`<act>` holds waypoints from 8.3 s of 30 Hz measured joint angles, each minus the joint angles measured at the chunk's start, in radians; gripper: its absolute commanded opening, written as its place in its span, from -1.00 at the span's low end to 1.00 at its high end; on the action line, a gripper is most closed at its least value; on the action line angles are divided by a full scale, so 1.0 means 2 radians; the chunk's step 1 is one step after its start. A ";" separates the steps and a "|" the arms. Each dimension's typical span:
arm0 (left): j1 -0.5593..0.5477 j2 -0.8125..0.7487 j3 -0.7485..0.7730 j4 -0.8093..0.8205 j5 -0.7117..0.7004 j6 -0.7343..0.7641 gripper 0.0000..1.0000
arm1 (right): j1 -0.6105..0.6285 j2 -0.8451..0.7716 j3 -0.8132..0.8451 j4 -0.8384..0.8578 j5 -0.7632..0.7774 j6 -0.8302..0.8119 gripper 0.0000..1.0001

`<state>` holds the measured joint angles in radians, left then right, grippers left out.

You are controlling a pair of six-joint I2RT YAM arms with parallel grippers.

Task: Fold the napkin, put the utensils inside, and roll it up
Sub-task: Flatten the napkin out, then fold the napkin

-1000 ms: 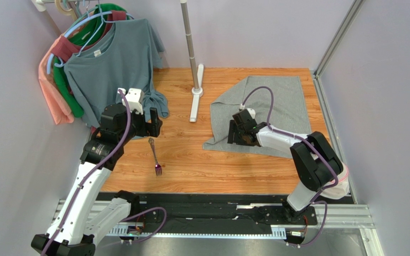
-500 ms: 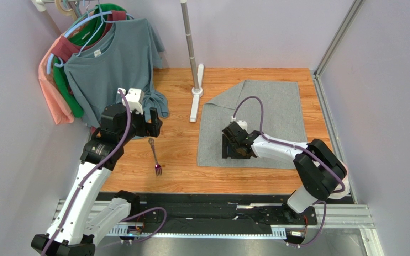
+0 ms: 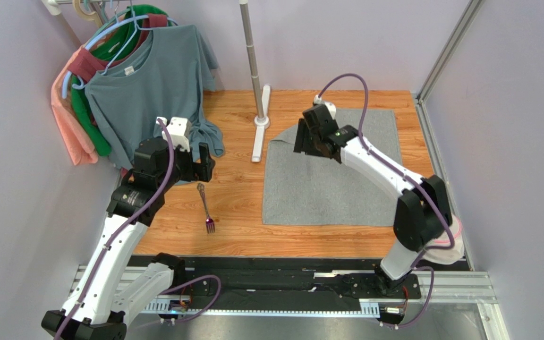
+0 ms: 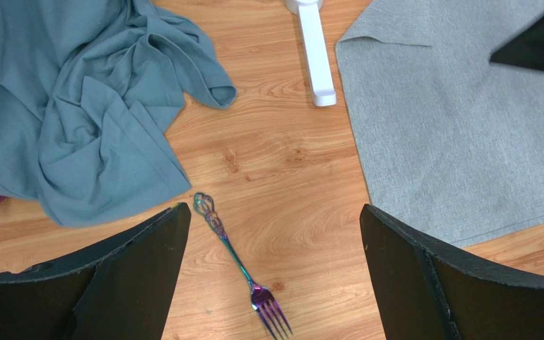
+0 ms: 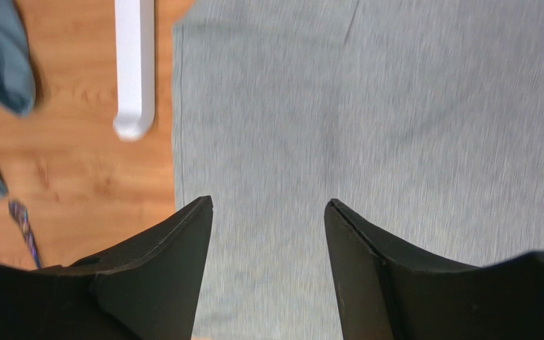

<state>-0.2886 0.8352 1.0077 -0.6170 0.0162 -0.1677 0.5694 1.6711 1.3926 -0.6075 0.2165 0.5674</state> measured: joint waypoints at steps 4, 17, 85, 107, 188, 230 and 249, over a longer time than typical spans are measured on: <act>0.000 0.006 0.000 0.000 0.000 0.000 0.98 | -0.038 0.090 0.064 0.019 -0.006 -0.014 0.05; 0.000 0.013 -0.001 0.000 -0.002 0.001 0.98 | -0.073 0.235 0.133 0.037 -0.027 -0.016 -0.17; -0.023 0.018 -0.001 0.000 -0.035 0.009 0.98 | -0.099 0.384 0.257 0.274 -0.089 0.173 -1.00; -0.025 0.025 -0.001 -0.001 -0.045 0.009 0.98 | -0.099 0.479 0.312 0.563 -0.140 0.245 0.27; -0.026 0.015 -0.001 -0.002 -0.021 0.007 0.95 | 0.299 0.087 -0.137 0.147 0.017 -0.194 -0.41; -0.026 0.008 -0.001 -0.002 -0.038 0.007 0.95 | 0.174 0.037 -0.083 0.034 -0.028 -0.192 -1.00; -0.026 0.027 -0.001 -0.002 -0.058 0.009 0.96 | -0.002 0.049 -0.043 0.019 0.027 -0.247 -1.00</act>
<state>-0.3408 0.8894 1.0065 -0.6205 -0.1005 -0.1505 0.5644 1.7699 1.3064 -0.5705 0.2714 0.0731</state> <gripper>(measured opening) 0.978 0.014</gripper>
